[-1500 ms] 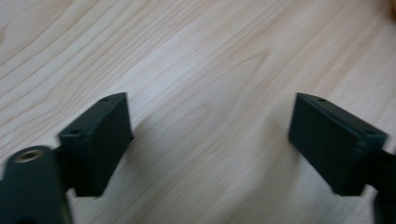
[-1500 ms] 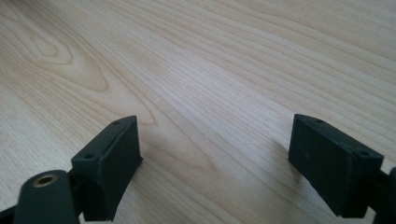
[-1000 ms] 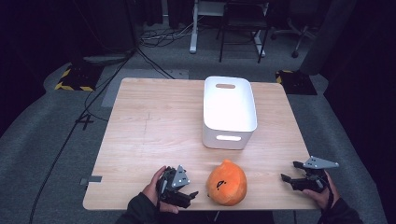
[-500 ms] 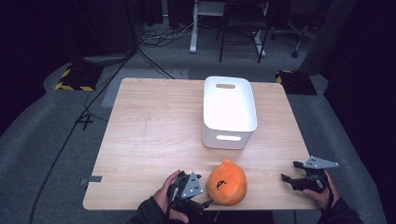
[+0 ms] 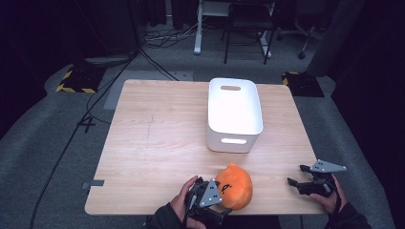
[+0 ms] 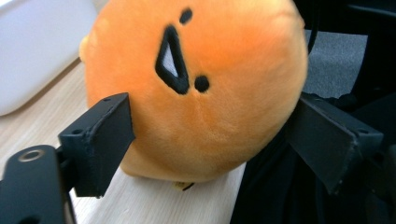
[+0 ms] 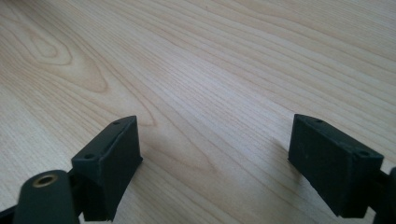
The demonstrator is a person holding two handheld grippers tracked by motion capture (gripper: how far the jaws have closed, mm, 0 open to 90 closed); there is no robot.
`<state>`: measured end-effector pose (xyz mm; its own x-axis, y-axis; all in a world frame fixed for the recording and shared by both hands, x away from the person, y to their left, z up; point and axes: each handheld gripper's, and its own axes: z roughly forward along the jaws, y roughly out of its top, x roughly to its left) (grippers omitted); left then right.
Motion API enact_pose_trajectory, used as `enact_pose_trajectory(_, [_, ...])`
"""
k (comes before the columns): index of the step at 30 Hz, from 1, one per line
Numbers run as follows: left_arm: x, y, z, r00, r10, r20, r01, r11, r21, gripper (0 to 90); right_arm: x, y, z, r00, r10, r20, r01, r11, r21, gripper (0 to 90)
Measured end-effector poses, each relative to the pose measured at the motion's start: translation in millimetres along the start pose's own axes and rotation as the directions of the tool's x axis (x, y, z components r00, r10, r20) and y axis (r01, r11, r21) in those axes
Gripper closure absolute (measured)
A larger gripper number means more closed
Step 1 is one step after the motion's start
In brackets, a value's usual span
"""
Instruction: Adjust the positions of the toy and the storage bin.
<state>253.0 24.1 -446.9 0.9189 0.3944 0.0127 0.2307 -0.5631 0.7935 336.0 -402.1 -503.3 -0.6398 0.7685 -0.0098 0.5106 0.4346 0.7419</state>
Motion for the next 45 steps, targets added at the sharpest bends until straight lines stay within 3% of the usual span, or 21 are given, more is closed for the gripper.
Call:
enact_pose_trajectory(2, [-0.3, 1.0, 4.3, 0.9997, -0.019, -0.015, 0.018, 0.9998, -0.012, 13.9, 0.0, 0.0, 0.0, 1.0000, 0.000, 0.000, 0.000, 1.000, 0.000, 16.7])
enact_pose_trajectory(3, [0.1, 1.5, 6.7, 0.9997, -0.006, -0.025, 0.006, 1.0000, -0.005, 13.1, 0.0, 0.0, 0.0, 1.0000, 0.000, 0.000, 0.000, 1.000, 0.000, 16.8])
enact_pose_trajectory(7, [-1.3, 2.9, 16.5, 0.9933, -0.026, -0.112, 0.023, 0.9994, -0.027, 14.0, 0.0, 0.0, 0.1, 1.0000, -0.001, 0.001, 0.001, 1.000, -0.001, 16.8])
enact_pose_trajectory(8, [1.1, 3.5, 16.7, 0.9928, -0.020, -0.118, 0.018, 0.9996, -0.020, 14.5, 0.0, 0.0, 0.0, 1.0000, 0.000, 0.000, 0.000, 1.000, 0.000, 16.8])
enact_pose_trajectory(12, [7.3, 5.0, 21.2, 0.9910, -0.051, -0.124, 0.046, 0.9982, -0.038, 17.0, 0.1, 0.0, 0.0, 1.0000, 0.001, 0.000, -0.001, 1.000, 0.000, 16.8])
enact_pose_trajectory(15, [11.3, 6.0, 23.0, 0.9909, -0.051, -0.124, 0.045, 0.9977, -0.049, 22.0, 0.0, 0.0, 0.0, 1.0000, 0.000, 0.000, 0.000, 1.000, 0.000, 16.8])
enact_pose_trajectory(21, [19.5, 5.2, 20.5, 0.9928, -0.051, -0.108, 0.044, 0.9969, -0.066, 42.6, 0.0, 0.0, 0.0, 1.0000, 0.000, 0.000, 0.000, 1.000, 0.000, 16.8])
enact_pose_trajectory(24, [24.6, 2.9, 15.2, 0.9915, -0.040, -0.124, 0.032, 0.9974, -0.065, 49.8, 0.0, 0.0, 0.0, 1.0000, 0.000, 0.000, 0.000, 1.000, 0.000, 16.8])
enact_pose_trajectory(32, [40.2, -8.8, -1.4, 0.9860, -0.044, -0.161, 0.036, 0.9979, -0.053, 53.4, -0.1, 0.0, 0.0, 1.0000, -0.002, 0.000, 0.002, 1.000, 0.000, 16.8])
enact_pose_trajectory(35, [47.4, -15.4, -13.2, 0.9771, -0.053, -0.206, 0.044, 0.9978, -0.050, 53.8, 0.0, 0.0, 0.0, 1.0000, 0.000, 0.000, 0.000, 1.000, 0.000, 16.8])
enact_pose_trajectory(40, [66.1, -31.0, -31.9, 0.9584, -0.114, -0.261, 0.099, 0.9927, -0.069, 53.9, 0.1, 0.0, 0.0, 1.0000, 0.000, 0.000, 0.000, 1.000, 0.000, 16.8])
enact_pose_trajectory(45, [84.7, -45.0, -47.6, 0.9324, -0.162, -0.323, 0.141, 0.9863, -0.085, 53.8, 0.1, 0.0, 0.0, 1.0000, 0.000, 0.000, 0.000, 1.000, 0.000, 16.8])
